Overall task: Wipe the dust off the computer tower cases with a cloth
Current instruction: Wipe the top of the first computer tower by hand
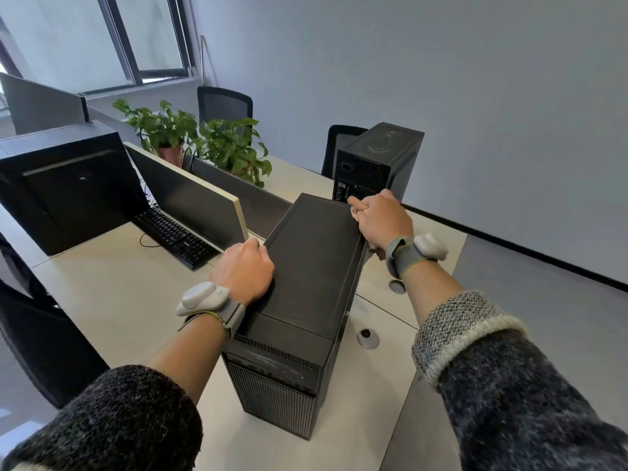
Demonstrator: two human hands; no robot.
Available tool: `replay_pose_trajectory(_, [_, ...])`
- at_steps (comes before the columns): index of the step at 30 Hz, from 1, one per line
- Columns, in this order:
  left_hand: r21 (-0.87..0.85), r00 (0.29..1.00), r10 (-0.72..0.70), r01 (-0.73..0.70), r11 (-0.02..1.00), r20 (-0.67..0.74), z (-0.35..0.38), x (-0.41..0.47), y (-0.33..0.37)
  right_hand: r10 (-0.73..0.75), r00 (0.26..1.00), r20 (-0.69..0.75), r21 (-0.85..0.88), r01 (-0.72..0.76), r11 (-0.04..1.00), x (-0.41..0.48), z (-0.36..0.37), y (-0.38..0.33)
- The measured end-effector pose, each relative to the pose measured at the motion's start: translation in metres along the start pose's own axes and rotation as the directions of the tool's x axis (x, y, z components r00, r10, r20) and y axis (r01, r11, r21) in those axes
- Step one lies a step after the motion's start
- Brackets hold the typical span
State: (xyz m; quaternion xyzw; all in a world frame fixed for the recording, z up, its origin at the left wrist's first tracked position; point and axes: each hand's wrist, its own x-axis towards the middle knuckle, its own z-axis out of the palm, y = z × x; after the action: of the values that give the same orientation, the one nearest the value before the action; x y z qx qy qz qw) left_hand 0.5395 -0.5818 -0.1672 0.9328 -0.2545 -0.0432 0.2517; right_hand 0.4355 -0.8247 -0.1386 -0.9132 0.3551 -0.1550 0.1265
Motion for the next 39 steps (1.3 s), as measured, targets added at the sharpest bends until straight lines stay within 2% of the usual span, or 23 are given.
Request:
replay_pose_trajectory(4, [0.011,1.000,0.003,-0.003,1.000,0.002,-0.002,-0.002,0.001,-0.051,0.998,0.033,-0.028,0.052,0.998,-0.019,-0.004,-0.002])
replay_pose_trajectory(6, [0.007,1.000,-0.002,0.002,1.000,-0.002,-0.002,-0.002,0.001,-0.055,0.996,0.065,0.076,0.050,0.996,-0.024,-0.013,0.001])
replay_pose_trajectory(8, [0.012,1.000,-0.005,0.006,1.000,-0.010,-0.004,-0.002,0.000,0.002,0.993,0.122,0.190,-0.025,0.982,-0.024,-0.020,0.002])
replay_pose_trajectory(12, [0.012,1.000,-0.001,0.001,1.000,-0.008,-0.002,-0.003,0.002,0.093,0.996,0.014,0.066,-0.094,0.993,0.000,-0.018,-0.003])
replay_pose_trajectory(15, [0.013,1.000,-0.003,0.003,1.000,-0.010,-0.001,-0.002,0.001,0.060,0.998,-0.010,-0.002,-0.060,0.998,0.013,-0.004,-0.018])
replay_pose_trajectory(21, [-0.019,1.000,0.001,-0.001,1.000,-0.008,0.003,0.002,-0.002,-0.084,0.987,0.134,0.169,0.061,0.984,-0.013,-0.013,-0.006])
replay_pose_trajectory(23, [-0.007,1.000,0.003,-0.003,1.000,-0.012,0.003,0.002,-0.002,-0.023,0.992,0.121,0.134,0.007,0.991,-0.014,-0.022,0.005])
replay_pose_trajectory(25, [0.017,1.000,0.009,-0.009,1.000,-0.015,0.004,0.002,-0.001,0.060,0.998,0.035,0.033,-0.062,0.998,-0.002,-0.023,0.007])
replay_pose_trajectory(27, [0.023,1.000,0.015,-0.014,1.000,-0.018,0.004,0.001,0.000,0.081,0.997,-0.010,-0.037,-0.081,0.996,0.011,-0.018,-0.003])
replay_pose_trajectory(30, [0.014,1.000,0.022,-0.022,1.000,-0.013,0.005,0.002,0.000,-0.014,1.000,0.016,-0.055,0.014,0.998,0.020,-0.003,-0.019])
replay_pose_trajectory(35, [0.002,1.000,0.010,-0.010,1.000,-0.012,-0.001,0.003,-0.006,-0.212,0.960,0.183,0.146,0.187,0.971,-0.003,-0.013,-0.018])
replay_pose_trajectory(37, [0.012,1.000,0.006,-0.006,1.000,-0.009,-0.001,0.001,-0.002,-0.169,0.965,0.200,0.105,0.151,0.983,-0.004,-0.023,-0.003])
replay_pose_trajectory(39, [0.009,1.000,0.020,-0.020,1.000,-0.007,0.000,0.000,0.001,-0.058,0.992,0.109,0.009,0.058,0.998,0.007,-0.023,0.002])
